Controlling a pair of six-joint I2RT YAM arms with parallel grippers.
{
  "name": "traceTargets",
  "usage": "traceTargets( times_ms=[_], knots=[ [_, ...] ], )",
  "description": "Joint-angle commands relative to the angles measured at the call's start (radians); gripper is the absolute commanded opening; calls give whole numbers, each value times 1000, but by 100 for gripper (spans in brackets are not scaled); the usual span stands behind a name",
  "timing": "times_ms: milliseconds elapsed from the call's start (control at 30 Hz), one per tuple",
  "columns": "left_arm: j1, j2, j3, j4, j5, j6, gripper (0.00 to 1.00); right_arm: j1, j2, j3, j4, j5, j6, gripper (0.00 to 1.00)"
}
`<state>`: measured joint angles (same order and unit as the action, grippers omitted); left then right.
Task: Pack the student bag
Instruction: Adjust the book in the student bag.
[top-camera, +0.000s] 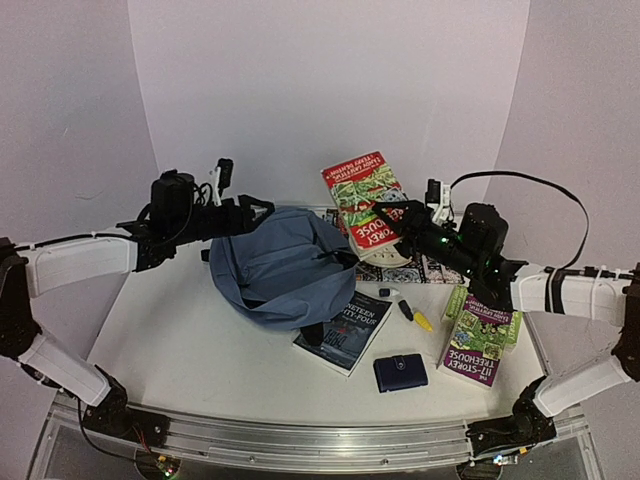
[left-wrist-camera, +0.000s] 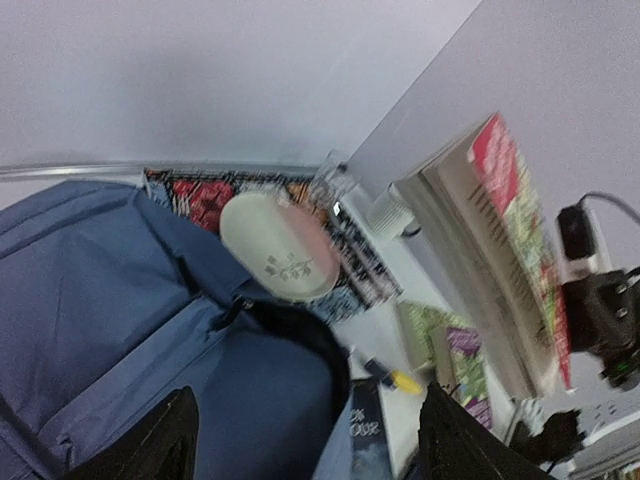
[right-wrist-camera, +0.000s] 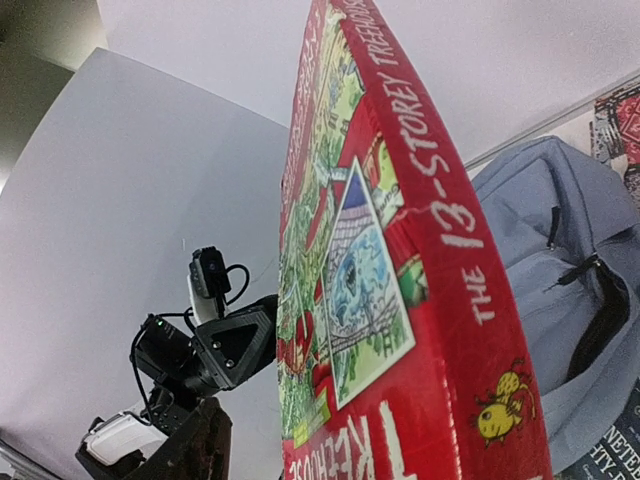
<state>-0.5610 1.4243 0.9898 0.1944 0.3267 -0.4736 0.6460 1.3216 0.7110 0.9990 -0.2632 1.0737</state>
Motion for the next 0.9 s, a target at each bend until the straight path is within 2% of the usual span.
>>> traceTargets(
  times_ms=[0, 200, 667, 867],
  knots=[
    [-8, 106, 120, -322, 65, 253, 77, -2, -70, 1, -39, 21, -69, 0],
    [-73, 205, 178, -415, 32, 336, 79, -2, -94, -21, -80, 40, -80, 0],
    [-242, 306, 167, -488, -215, 376, 83, -2, -68, -20, -109, 20, -90, 0],
    [-353, 333, 149, -511, -337, 349, 84, -2, -51, -20, -109, 12, -89, 0]
  ],
)
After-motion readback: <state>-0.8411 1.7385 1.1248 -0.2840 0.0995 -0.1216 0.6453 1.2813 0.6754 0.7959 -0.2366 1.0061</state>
